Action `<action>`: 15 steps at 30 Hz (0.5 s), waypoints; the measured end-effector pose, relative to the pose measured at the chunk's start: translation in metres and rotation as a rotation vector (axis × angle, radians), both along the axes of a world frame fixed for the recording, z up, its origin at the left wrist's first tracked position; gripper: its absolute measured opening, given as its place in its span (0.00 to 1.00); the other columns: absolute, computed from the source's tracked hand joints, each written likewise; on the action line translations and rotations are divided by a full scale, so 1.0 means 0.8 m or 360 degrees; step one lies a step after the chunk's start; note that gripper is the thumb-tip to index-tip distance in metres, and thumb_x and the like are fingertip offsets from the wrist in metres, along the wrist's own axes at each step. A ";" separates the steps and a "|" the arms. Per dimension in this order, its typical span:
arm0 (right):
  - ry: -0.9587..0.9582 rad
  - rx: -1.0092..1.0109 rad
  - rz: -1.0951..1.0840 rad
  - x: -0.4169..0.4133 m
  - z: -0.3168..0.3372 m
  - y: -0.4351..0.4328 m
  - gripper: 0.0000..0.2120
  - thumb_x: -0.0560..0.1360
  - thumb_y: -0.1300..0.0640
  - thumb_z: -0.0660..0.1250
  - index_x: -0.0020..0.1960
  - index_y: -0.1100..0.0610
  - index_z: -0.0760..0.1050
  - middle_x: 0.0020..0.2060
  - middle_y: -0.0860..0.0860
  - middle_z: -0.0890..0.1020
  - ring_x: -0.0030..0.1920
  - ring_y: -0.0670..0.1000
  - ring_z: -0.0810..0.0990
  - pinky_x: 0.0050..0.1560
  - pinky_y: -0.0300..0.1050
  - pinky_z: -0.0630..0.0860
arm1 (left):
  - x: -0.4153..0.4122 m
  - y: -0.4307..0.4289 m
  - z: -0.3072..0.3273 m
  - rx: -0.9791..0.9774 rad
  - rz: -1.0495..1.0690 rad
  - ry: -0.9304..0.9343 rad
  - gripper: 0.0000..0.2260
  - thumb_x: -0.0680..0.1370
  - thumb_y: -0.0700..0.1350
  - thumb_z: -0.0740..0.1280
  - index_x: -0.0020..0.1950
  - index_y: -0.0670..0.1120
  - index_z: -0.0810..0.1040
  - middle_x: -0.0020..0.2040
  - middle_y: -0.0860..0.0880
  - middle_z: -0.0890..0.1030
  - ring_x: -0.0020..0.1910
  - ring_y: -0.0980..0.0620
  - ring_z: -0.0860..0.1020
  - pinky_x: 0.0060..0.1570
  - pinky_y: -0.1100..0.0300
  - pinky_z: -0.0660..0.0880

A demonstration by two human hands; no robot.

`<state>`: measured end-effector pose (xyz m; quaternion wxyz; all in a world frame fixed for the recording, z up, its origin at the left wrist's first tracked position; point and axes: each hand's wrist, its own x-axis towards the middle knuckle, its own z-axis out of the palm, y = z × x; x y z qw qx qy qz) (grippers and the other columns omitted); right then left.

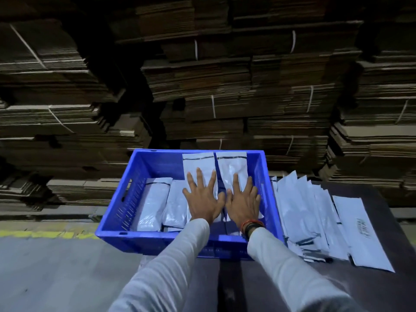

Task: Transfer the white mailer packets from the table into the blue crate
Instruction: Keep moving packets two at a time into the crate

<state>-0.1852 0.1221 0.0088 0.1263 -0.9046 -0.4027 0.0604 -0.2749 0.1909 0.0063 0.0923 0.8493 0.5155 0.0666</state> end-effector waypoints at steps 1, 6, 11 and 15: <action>0.0007 -0.0067 -0.0025 -0.003 -0.009 0.001 0.29 0.81 0.43 0.51 0.79 0.48 0.49 0.76 0.62 0.53 0.69 0.63 0.62 0.67 0.59 0.61 | -0.004 0.003 -0.011 -0.0053 -0.0036 0.0039 0.33 0.77 0.66 0.52 0.79 0.60 0.45 0.81 0.45 0.43 0.79 0.36 0.42 0.70 0.34 0.56; 0.0149 -0.0322 -0.0118 0.004 -0.039 0.012 0.29 0.81 0.45 0.49 0.79 0.49 0.45 0.77 0.63 0.50 0.73 0.64 0.56 0.71 0.59 0.56 | -0.005 0.013 -0.050 -0.0325 -0.0197 0.0158 0.34 0.79 0.64 0.54 0.79 0.59 0.40 0.80 0.44 0.37 0.78 0.37 0.39 0.72 0.35 0.55; 0.0271 -0.0468 -0.0130 0.015 -0.054 0.022 0.30 0.82 0.45 0.49 0.79 0.51 0.43 0.78 0.62 0.45 0.76 0.64 0.50 0.73 0.61 0.52 | 0.011 0.026 -0.073 -0.0497 -0.0299 0.0311 0.34 0.79 0.64 0.53 0.79 0.59 0.38 0.79 0.44 0.34 0.78 0.38 0.38 0.72 0.34 0.54; 0.0438 -0.0637 -0.0150 0.021 -0.067 0.024 0.33 0.81 0.41 0.50 0.79 0.53 0.42 0.77 0.64 0.39 0.77 0.65 0.46 0.74 0.64 0.50 | 0.012 0.035 -0.089 -0.0860 -0.0248 0.0390 0.35 0.79 0.65 0.55 0.79 0.59 0.40 0.78 0.45 0.31 0.78 0.38 0.36 0.73 0.33 0.49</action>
